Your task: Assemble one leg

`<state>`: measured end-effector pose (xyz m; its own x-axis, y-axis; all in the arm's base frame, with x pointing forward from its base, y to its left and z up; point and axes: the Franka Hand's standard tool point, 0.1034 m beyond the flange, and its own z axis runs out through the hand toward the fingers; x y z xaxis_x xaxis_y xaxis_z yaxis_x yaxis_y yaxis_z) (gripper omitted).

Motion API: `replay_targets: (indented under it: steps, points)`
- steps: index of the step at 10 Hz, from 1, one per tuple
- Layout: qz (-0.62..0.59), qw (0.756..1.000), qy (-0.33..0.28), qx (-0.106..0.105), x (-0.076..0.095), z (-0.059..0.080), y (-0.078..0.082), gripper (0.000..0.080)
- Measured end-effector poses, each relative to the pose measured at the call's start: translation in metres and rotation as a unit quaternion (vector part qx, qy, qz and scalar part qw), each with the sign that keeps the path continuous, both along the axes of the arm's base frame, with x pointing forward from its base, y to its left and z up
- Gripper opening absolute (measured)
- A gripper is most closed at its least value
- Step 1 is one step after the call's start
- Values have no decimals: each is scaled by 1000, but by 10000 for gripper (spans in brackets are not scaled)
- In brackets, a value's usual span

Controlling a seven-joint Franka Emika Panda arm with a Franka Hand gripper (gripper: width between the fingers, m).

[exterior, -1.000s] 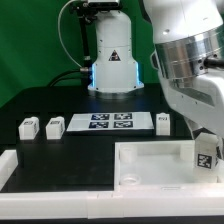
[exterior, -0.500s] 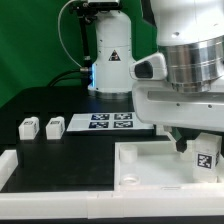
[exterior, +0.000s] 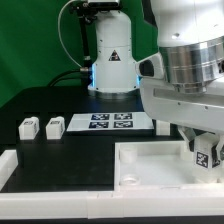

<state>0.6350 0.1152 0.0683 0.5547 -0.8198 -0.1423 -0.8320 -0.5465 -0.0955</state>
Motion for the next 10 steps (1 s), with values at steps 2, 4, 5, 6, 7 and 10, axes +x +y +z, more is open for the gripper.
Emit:
replay_targets:
  steps: [2,4,5,6,7,10]
  points:
    - [-161,987,-2,10,3,-1,-2,294]
    - [-282,959,-13,29,1,-1,-4,294]
    - [-307,951,-16,36,-1,-1,-4,294]
    - [-290,956,-18,35,0,-1,-4,294]
    - [-275,961,-21,34,-1,-1,-4,294]
    - [-40,998,-42,6,6,6,-5,378]
